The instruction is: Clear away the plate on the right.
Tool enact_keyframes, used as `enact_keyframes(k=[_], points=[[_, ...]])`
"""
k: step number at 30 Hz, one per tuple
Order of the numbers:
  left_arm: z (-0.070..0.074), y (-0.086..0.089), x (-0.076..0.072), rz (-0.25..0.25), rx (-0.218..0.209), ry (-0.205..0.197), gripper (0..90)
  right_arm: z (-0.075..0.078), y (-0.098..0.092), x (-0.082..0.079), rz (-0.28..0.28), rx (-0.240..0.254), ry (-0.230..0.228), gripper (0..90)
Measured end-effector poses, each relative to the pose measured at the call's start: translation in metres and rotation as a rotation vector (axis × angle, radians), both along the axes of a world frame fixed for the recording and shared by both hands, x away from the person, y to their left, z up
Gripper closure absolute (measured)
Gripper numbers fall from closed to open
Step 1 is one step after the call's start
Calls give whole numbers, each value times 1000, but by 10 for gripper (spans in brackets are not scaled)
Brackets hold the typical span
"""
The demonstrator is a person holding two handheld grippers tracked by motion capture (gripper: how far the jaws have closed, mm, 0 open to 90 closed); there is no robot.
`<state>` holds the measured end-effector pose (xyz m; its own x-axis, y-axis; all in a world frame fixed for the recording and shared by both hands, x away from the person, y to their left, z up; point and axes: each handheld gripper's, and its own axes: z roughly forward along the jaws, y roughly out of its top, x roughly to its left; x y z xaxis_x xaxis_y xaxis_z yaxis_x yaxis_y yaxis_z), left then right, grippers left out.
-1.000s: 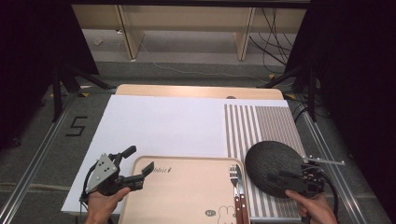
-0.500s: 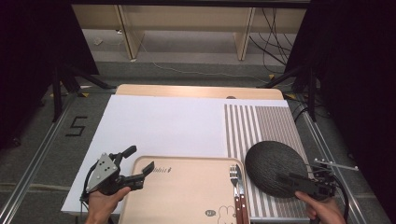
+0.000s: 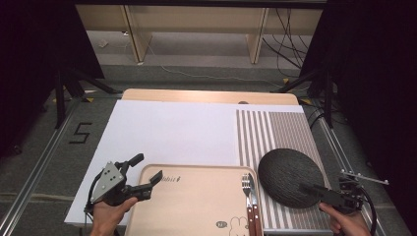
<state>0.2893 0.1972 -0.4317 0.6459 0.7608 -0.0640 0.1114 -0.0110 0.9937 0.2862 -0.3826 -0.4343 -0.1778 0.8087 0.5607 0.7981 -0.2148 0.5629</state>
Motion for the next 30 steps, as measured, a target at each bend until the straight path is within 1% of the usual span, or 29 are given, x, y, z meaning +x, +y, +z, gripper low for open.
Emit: enact_keyframes(k=[2, 3, 4, 5, 8, 9, 12, 13, 14, 15, 16, 17, 18, 20, 21, 22, 24, 25, 26, 27, 28, 29, 30], points=[[0, 0, 0, -2, 0, -3, 169, -1, -3, 0, -13, 2, 0, 193], [1, 0, -1, 3, 10, 4, 168, -1, -4, -1, -15, 6, 8, 193], [1, 0, -1, 1, 12, 1, 169, -2, -6, -1, -22, -2, 9, 193], [1, 0, -1, 2, 12, 2, 169, -2, -7, -1, -27, 12, 5, 193], [1, 0, -1, -2, 12, -4, 169, -3, -10, -2, -45, 3, 11, 193], [1, 0, -2, -3, 10, -3, 169, -3, -11, -3, -48, 9, 13, 193], [1, 0, -2, -4, 12, -4, 169, -4, -15, -3, -60, 9, 21, 193], [2, 0, -2, -3, 14, -7, 169, -3, -15, -4, -67, 13, 30, 193], [2, 0, -2, -6, 6, -9, 169, -5, -17, -4, -64, 5, 21, 193], [1, 0, -2, -11, 0, -15, 169, -4, -17, -4, -81, 19, 39, 193], [1, 0, -2, -8, 6, -12, 169, -5, -18, -4, -90, 9, 31, 193], [1, 0, -2, -11, 2, -15, 169, -6, -20, -3, -89, 4, 30, 193], [2, 0, -3, -5, 16, -6, 169, -7, -21, -4, -97, 8, 38, 193], [2, 0, -2, -8, 12, -13, 169, -7, -23, -4, -115, 8, 57, 198], [2, 0, -3, -5, 15, -6, 169, -8, -25, -4, -119, 2, 52, 199], [2, 0, -3, -6, 18, -9, 169, -7, -26, -5, -127, 21, 70, 199], [2, 0, -3, -6, 18, -8, 169, -8, -29, -6, -125, 14, 61, 199], [2, -1, -3, -7, 17, -7, 169, -9, -29, -5, -143, 10, 64, 200], [2, -1, -3, -7, 18, -7, 169, -10, -29, -5, -145, 6, 66, 201], [2, -1, -3, -7, 19, -7, 168, -9, -28, -6, -167, 27, 81, 201], [2, 0, -3, -6, 18, -8, 169, -10, -29, -5, -163, 14, 78, 201], [2, -1, -3, -6, 17, -7, 169, -10, -31, -6, -154, 18, 69, 201], [2, 0, -3, -5, 20, -9, 169, -9, -31, -6, -158, 35, 80, 201]])
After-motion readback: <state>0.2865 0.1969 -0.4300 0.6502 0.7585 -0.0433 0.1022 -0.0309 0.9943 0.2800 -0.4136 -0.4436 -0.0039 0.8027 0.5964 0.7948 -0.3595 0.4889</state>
